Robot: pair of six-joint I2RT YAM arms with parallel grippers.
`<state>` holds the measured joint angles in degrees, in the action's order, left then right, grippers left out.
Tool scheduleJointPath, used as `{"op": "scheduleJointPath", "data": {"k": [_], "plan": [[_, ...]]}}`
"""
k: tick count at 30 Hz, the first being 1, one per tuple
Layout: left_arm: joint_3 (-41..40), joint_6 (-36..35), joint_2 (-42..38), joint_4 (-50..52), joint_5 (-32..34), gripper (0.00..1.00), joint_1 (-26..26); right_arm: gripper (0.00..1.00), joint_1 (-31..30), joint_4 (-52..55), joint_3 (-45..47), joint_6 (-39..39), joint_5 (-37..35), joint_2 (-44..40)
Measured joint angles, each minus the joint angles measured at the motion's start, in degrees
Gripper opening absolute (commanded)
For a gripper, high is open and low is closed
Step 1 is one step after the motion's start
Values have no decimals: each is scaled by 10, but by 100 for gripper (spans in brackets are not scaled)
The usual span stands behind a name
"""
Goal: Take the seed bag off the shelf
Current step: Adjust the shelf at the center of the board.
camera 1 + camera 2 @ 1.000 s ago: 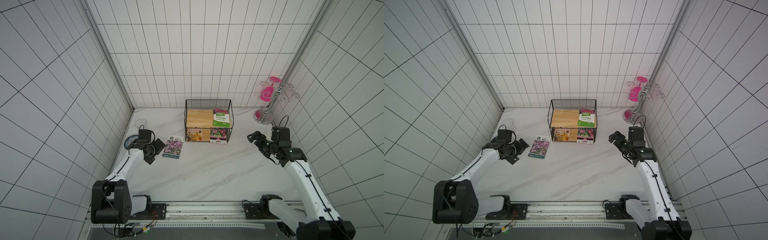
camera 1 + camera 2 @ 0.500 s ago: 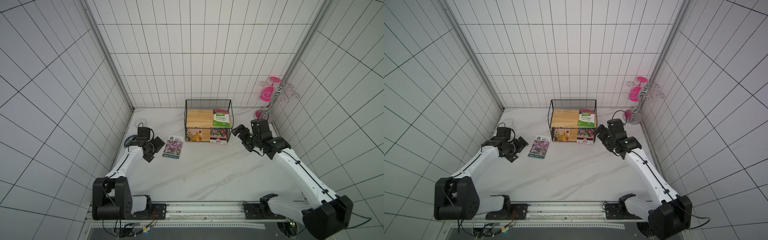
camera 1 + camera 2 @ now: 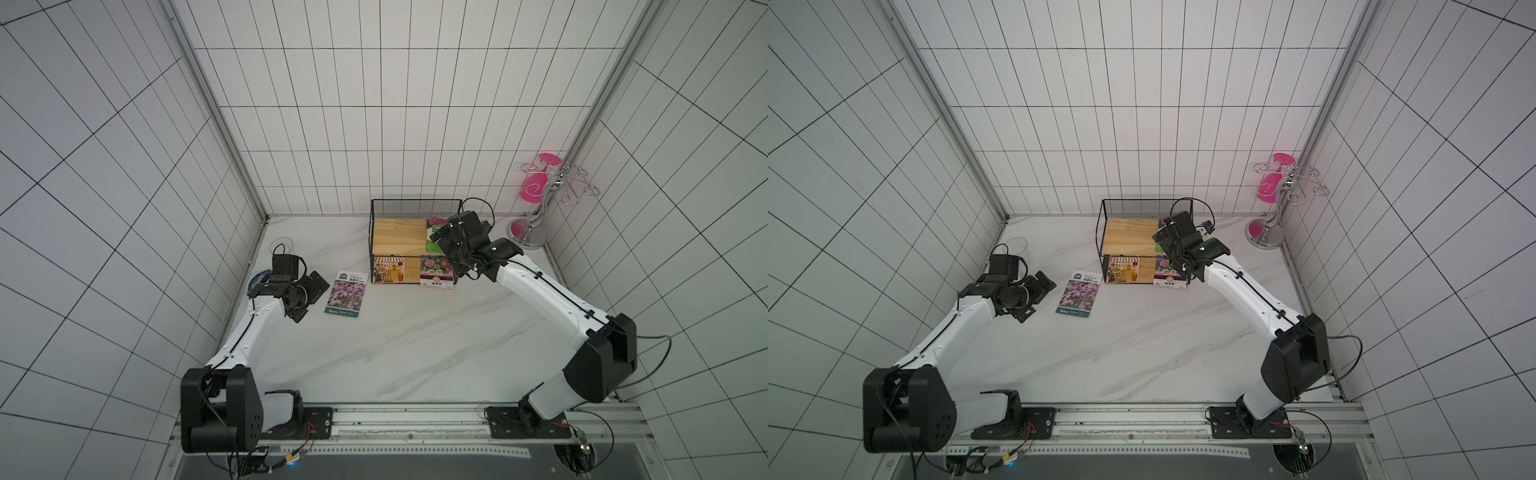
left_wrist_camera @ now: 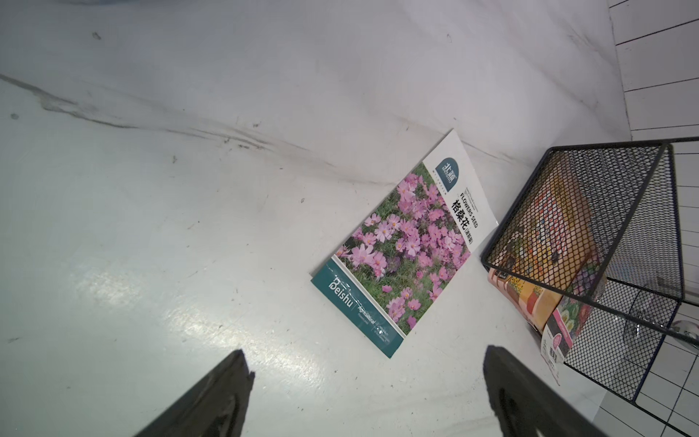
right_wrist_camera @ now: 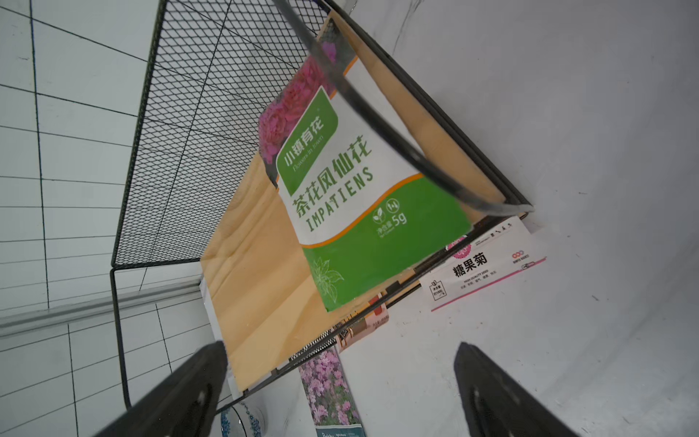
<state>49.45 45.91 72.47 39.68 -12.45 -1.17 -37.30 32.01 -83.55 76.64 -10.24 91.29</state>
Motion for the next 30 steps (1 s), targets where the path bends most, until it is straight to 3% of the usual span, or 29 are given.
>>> {"op": "scheduleJointPath", "data": {"k": [11, 21, 25, 30], "plan": [[-5, -18, -8, 0, 0, 98, 0, 99, -2, 26, -27, 72, -31, 40], [0, -39, -16, 15, -9, 98, 12, 98, -2, 40, -71, 53, -20, 64], [69, -70, -19, 41, 10, 98, 62, 98, -2, 54, -70, 16, -6, 50], [230, -124, 21, 55, 50, 99, 144, 98, -2, 92, -72, -64, 11, 33]]}}
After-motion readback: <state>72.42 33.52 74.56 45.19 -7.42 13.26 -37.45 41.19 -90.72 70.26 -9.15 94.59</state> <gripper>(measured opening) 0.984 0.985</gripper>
